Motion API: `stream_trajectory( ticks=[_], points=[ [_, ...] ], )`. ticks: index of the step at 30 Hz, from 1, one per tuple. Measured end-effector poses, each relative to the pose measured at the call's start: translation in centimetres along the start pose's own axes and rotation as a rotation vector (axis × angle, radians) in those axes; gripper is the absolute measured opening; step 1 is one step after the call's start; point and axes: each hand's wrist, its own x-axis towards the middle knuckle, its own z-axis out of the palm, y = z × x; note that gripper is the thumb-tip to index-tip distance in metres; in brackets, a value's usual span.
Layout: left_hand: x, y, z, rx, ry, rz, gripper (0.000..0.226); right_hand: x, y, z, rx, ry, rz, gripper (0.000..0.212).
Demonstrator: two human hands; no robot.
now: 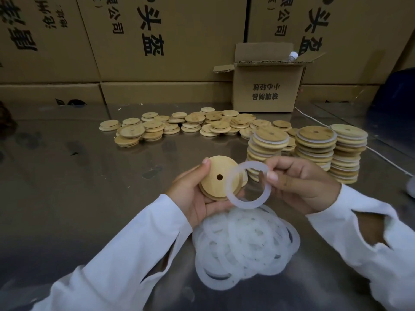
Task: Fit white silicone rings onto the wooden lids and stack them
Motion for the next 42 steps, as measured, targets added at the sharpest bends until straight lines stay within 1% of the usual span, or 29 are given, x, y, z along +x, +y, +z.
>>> stream_trajectory(
  ticks=[3,5,7,9,10,12,14,15,16,19,22,27,31,35,38,42],
  points=[
    [0.0,-0.2,0.2,0.087,-0.024,-0.059,0.072,0.5,1.3,1.6,0.028,0.083,-0.043,0.005],
    [-0.1,-0.2,0.4,0.141,0.004,-0.06,0.077,0.6,1.8,2.2,-0.012,0.157,-0.058,0.014],
    [-0.2,-0.2,0.6,0.203,0.041,-0.02,0.078,0.8,1.9,2.4,-0.058,0.243,-0.068,0.017],
    [-0.5,-0.4,0.7,0.298,0.044,0.042,0.072,0.9,1.9,2.5,-0.086,0.31,-0.075,0.018],
    [-0.6,-0.6,0.6,0.349,0.039,0.081,0.066,0.9,1.8,2.6,-0.09,0.334,-0.082,0.018],
    [-0.7,-1.2,0.6,0.409,0.021,0.161,0.046,0.9,1.7,2.6,-0.072,0.369,-0.09,0.019],
    [-0.7,-1.4,0.6,0.41,0.004,0.21,0.031,0.9,1.6,2.6,-0.057,0.383,-0.089,0.026],
    [-0.7,-1.5,0.5,0.41,-0.003,0.228,0.029,0.9,1.5,2.6,-0.066,0.384,-0.089,0.029],
    [-0.7,-1.4,0.5,0.414,-0.012,0.243,0.029,0.8,1.4,2.7,-0.086,0.384,-0.094,0.029],
    [-0.8,-1.4,0.6,0.431,-0.039,0.27,0.031,0.6,1.2,3.2,-0.178,0.39,-0.151,0.02],
    [-0.9,-1.5,0.6,0.479,-0.045,0.299,0.033,0.4,1.1,3.8,-0.241,0.426,-0.207,0.021],
    [-0.9,-1.6,0.4,0.509,-0.043,0.347,0.019,0.4,0.9,4.0,-0.269,0.463,-0.22,0.022],
    [-0.8,-1.6,0.3,0.494,-0.071,0.35,0.026,0.3,0.9,4.0,-0.275,0.475,-0.227,0.023],
    [-0.7,-1.4,0.4,0.442,-0.083,0.278,0.036,0.3,1.0,3.9,-0.323,0.504,-0.255,0.016],
    [-0.7,-1.3,0.5,0.432,-0.093,0.251,0.037,0.2,1.0,3.7,-0.394,0.524,-0.281,0.006],
    [-0.7,-1.3,0.5,0.422,-0.104,0.217,0.033,0.3,1.2,3.5,-0.434,0.537,-0.292,0.012]
  ],
)
